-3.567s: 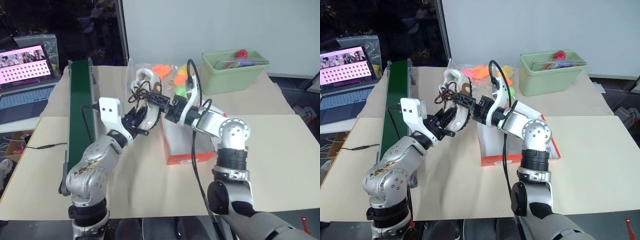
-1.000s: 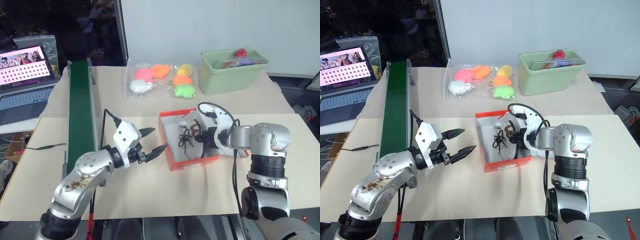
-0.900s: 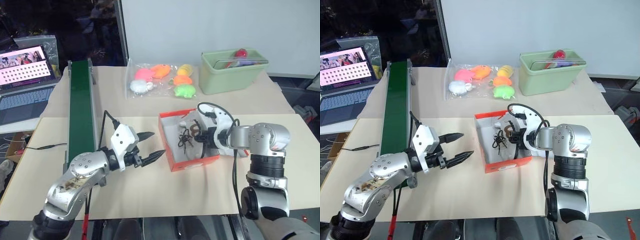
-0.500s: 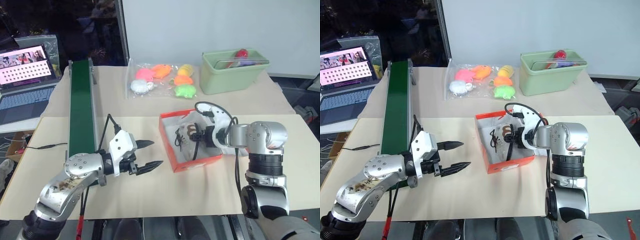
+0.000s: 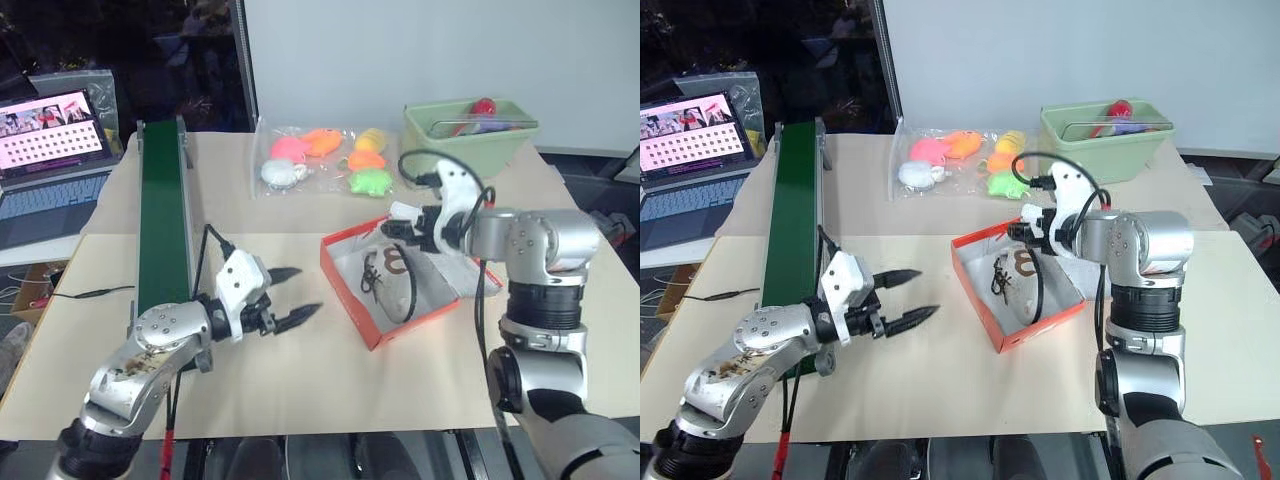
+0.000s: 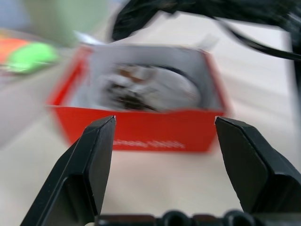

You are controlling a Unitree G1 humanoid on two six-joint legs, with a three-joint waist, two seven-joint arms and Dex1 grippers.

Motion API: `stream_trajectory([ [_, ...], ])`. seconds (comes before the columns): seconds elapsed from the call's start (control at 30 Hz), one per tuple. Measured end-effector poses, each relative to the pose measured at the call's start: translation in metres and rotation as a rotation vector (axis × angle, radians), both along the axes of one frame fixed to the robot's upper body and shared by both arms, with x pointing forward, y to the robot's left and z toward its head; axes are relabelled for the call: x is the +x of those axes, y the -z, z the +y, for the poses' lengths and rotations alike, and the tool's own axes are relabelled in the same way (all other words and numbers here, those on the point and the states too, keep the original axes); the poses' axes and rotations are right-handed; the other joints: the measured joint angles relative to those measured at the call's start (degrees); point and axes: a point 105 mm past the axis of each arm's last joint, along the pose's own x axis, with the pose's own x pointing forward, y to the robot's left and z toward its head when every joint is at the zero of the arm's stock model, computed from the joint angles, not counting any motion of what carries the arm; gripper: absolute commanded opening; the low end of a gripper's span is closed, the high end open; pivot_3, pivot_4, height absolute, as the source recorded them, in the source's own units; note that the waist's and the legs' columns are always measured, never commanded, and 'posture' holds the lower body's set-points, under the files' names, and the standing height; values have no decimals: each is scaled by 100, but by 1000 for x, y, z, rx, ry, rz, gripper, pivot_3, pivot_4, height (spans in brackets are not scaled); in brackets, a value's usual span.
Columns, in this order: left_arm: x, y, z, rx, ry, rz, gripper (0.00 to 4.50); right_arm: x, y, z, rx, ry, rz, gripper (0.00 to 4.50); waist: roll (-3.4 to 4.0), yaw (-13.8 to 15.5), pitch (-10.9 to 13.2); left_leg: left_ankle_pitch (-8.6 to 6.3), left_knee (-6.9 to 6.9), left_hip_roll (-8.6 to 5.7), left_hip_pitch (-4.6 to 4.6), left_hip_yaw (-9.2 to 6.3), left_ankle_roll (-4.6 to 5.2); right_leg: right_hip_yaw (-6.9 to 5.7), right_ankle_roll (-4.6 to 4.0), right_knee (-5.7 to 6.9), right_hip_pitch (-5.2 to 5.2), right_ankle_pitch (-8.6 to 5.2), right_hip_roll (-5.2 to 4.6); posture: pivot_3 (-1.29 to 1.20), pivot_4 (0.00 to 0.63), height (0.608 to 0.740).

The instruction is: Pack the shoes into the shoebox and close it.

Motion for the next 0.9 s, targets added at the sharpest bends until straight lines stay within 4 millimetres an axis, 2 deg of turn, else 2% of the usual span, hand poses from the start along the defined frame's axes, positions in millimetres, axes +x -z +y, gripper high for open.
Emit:
stream_trajectory([
  [0.07, 21, -18, 11, -75, -183, -68, 3592, 2, -11, 3, -37, -7, -89, 4220, 0, 6, 0, 0, 1, -6, -1, 0, 0, 1, 1, 2, 1, 0, -4, 0, 150, 729],
  [0.13, 39, -35, 30, -192, -425, -105, 3592, -1, -23, 14, -22, -57, -218, 4220, -3, 7, -2, 0, 1, -5, -3, -4, 0, 0, 2, 0, 4, 1, -5, 0, 150, 729],
  [0.17, 48, -42, 47, -255, -602, -114, 3592, -8, -29, 33, 35, -139, -292, 4220, -4, -21, -2, -1, 1, -3, -4, -3, 1, 2, 2, 3, 1, 2, -3, 0, 150, 729],
  [0.27, 53, -35, 71, -249, -836, -87, 3592, -35, -37, 70, 175, -355, -390, 4220, -4, -51, -3, -1, -9, -2, -4, -8, 2, 2, 2, 36, -5, 2, -2, 0, 150, 729],
  [0.33, 51, -21, 86, -207, -947, -49, 3592, -52, -42, 79, 210, -456, -448, 4220, -4, -23, -3, -1, -4, -3, -4, -10, 1, -1, 2, 38, -4, 2, -5, 0, 150, 729],
  [0.4, 47, -12, 97, -181, -1011, -27, 3592, -58, -37, 78, 199, -487, -469, 4220, -7, 6, -5, -1, 6, -7, 1, -11, 1, -3, 2, 35, 7, 2, -8, 0, 150, 729],
  [0.57, 37, -5, 129, -101, -1101, -34, 3592, -66, -4, 76, 187, -535, -408, 4220, -10, 0, -6, -1, 23, -6, 6, -8, 0, -2, 1, 26, 7, 1, -5, 0, 150, 729],
  [0.6, 37, -6, 133, -99, -1106, -40, 3830, -67, -1, 76, 188, -543, -412, 4385, -10, -9, -6, -1, 23, -5, 8, -9, 0, -2, 1, 27, 7, 1, -3, 0, 150, 729],
  [0.7, 35, -7, 141, -97, -1111, -54, 4429, -71, 11, 75, 176, -551, -408, 4500, -10, -13, -6, -1, 24, -5, 10, -9, 0, -1, 1, 27, 10, 1, -3, 0, 150, 729],
  [0.8, 34, -3, 146, -93, -1113, -41, 4429, -80, 27, 75, 199, -609, -360, 4500, -10, -7, -6, -2, 25, -6, 7, -9, 0, -1, 1, 25, 9, 1, -4, 0, 150, 729],
  [0.9, 34, 1, 147, -112, -1120, -17, 4429, -96, 38, 77, 201, -740, -318, 4500, -10, 8, -6, -2, 30, -6, 8, -9, 0, -2, 1, 24, 14, 1, -5, 0, 150, 729],
])
